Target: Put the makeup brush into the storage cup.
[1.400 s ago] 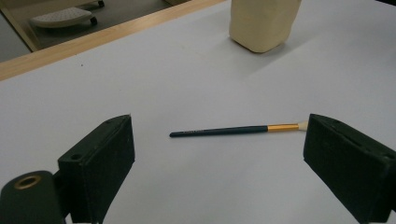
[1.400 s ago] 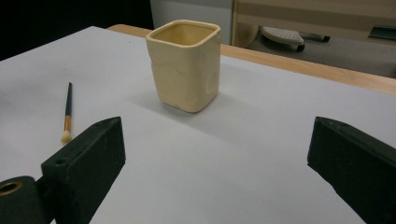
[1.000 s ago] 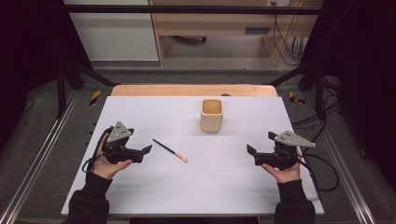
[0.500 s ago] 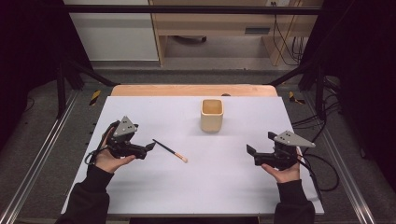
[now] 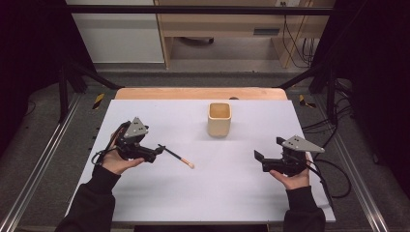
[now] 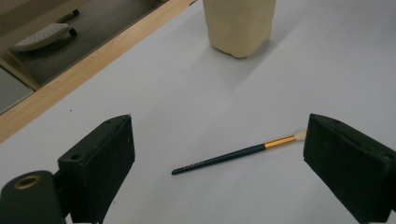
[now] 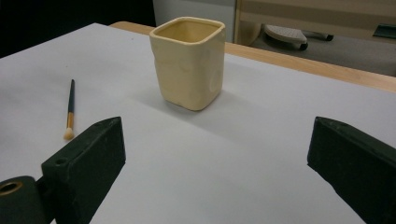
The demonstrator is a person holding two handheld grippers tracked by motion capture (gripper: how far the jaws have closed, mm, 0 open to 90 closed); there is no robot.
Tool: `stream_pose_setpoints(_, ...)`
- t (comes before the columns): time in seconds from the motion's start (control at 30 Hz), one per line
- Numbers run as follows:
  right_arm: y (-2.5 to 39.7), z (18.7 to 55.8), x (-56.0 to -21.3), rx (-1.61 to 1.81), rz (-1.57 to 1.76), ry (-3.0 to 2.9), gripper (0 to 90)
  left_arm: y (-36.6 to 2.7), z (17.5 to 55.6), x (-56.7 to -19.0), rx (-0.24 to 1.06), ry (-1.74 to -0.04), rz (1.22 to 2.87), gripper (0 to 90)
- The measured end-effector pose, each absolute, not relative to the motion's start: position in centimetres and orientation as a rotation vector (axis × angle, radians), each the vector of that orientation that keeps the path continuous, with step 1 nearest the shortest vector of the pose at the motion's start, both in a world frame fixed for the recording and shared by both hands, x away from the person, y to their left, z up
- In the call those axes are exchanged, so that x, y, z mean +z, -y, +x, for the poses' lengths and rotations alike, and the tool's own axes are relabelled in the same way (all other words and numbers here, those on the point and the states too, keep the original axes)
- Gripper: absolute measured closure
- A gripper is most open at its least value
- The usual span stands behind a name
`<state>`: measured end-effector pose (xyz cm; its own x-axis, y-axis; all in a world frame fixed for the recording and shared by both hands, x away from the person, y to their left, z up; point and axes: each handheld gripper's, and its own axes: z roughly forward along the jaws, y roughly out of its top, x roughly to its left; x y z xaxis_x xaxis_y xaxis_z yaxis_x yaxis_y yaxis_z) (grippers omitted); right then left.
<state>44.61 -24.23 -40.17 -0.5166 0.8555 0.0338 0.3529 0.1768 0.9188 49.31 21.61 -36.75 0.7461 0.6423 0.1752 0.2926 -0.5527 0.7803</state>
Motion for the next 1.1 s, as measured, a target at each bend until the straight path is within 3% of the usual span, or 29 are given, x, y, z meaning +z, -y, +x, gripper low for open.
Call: stream_pose_setpoints(1.1, 23.9, 44.7, -40.4, 1.319, 1.128, -1.976, 4.4, -19.1, 50.6, -38.3, 0.548, -0.585, 2.331, 9.9)
